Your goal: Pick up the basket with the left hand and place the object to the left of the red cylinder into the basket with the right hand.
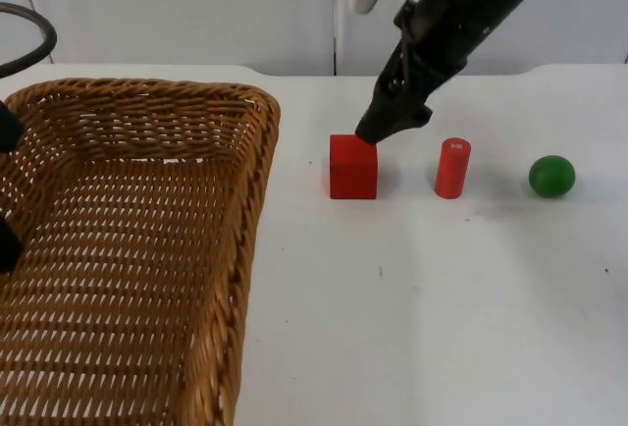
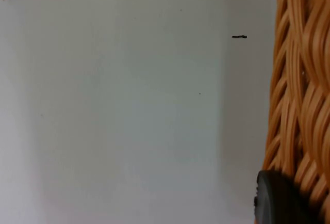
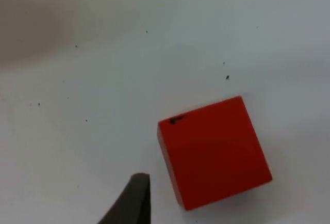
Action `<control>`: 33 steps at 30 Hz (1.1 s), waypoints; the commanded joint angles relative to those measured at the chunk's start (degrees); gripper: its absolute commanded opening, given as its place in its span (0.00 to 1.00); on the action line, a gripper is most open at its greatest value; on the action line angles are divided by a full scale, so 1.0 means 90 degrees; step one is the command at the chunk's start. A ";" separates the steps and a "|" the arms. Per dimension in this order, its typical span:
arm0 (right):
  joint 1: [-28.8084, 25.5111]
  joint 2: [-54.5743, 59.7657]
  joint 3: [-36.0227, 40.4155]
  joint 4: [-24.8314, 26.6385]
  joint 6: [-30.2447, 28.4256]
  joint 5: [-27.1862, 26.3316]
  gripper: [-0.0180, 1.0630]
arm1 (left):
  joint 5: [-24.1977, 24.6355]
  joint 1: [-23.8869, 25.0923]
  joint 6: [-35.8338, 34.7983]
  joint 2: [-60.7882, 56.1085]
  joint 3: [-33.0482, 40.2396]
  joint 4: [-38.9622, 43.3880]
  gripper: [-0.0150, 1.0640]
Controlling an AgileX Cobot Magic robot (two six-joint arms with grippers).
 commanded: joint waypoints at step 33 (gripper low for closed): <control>0.0274 0.1298 -0.0484 0.0504 -0.0718 -0.0557 0.99 | 0.0074 0.0020 0.0014 -0.0051 -0.0040 -0.0218 0.01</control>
